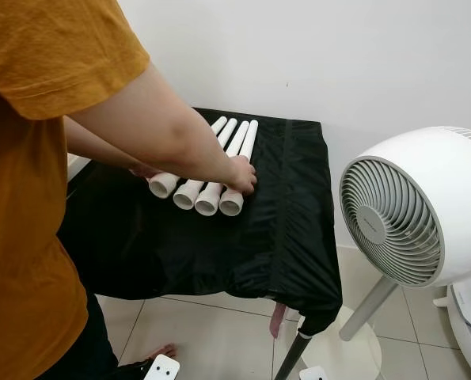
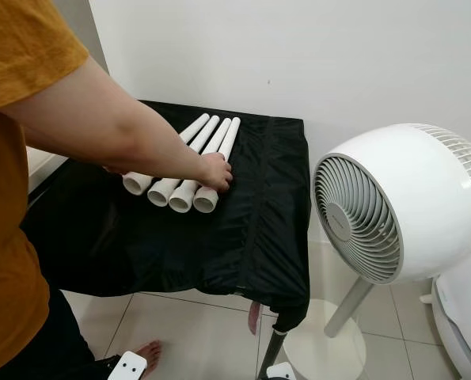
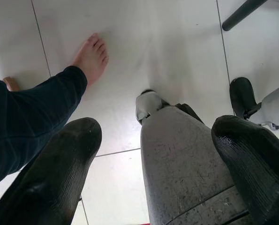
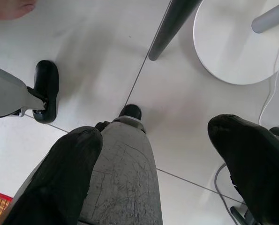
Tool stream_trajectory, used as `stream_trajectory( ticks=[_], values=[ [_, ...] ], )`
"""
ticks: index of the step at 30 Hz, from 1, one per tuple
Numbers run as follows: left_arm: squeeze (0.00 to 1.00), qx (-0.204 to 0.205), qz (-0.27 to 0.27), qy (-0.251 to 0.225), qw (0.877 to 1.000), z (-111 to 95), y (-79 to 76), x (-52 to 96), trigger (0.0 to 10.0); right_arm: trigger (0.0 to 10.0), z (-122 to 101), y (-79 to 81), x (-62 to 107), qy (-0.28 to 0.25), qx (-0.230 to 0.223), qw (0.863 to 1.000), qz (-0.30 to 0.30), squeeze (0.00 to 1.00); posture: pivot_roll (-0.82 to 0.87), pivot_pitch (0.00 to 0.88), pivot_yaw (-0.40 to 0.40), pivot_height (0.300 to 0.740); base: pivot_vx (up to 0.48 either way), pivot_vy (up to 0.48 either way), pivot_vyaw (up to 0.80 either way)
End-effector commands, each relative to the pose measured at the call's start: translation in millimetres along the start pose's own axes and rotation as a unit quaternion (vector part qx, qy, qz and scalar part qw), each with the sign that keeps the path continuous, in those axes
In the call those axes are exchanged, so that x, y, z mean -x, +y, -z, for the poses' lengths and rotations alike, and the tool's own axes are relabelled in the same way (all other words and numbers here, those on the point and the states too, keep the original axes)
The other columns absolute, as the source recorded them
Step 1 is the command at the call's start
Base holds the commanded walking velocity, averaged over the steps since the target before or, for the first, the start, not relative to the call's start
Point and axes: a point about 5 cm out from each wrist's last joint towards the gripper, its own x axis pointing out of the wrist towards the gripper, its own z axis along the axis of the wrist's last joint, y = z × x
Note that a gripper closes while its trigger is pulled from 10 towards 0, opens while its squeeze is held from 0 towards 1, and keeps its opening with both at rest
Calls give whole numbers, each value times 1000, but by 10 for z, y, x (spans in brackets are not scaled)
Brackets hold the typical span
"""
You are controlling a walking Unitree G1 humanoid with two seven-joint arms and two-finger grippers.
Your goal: Building children table
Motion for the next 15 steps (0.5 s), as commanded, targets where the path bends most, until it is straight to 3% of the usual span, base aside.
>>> stream_trajectory(
  ticks=[1,5,6,7,8,12,13,15],
  values=[
    [0,-1,13,17,1000,68,-17,9,10000,10000,90,36,15,20,-2,1000,-6,0,-15,0,30,740,0,0,0],
    [0,5,14,18,1000,71,-15,10,10000,10000,106,44,19,21,-13,1000,-9,0,-15,0,30,740,0,0,0],
    [94,6,13,17,1000,69,-13,11,10000,10000,106,45,19,20,-17,1000,-10,1000,-13,0,31,740,0,0,0],
    [94,6,13,17,1000,69,-13,11,10000,10000,106,45,19,20,-17,1000,-10,1000,-13,0,31,740,0,0,0],
    [1000,8,13,15,1000,64,-10,10,10000,10000,103,46,19,19,-23,999,-11,1000,-13,0,32,740,0,0,0],
    [1000,4,9,20,1000,59,6,9,10000,10000,100,41,17,21,-28,999,-8,1000,-14,0,35,740,0,0,0],
    [0,4,10,19,1000,55,8,9,10000,10000,96,42,16,20,-29,999,-8,0,-15,0,36,740,0,0,0],
    [0,5,12,16,1000,49,8,8,10000,10000,92,43,16,19,-31,999,-9,0,-15,0,36,740,0,0,0]
  ],
)
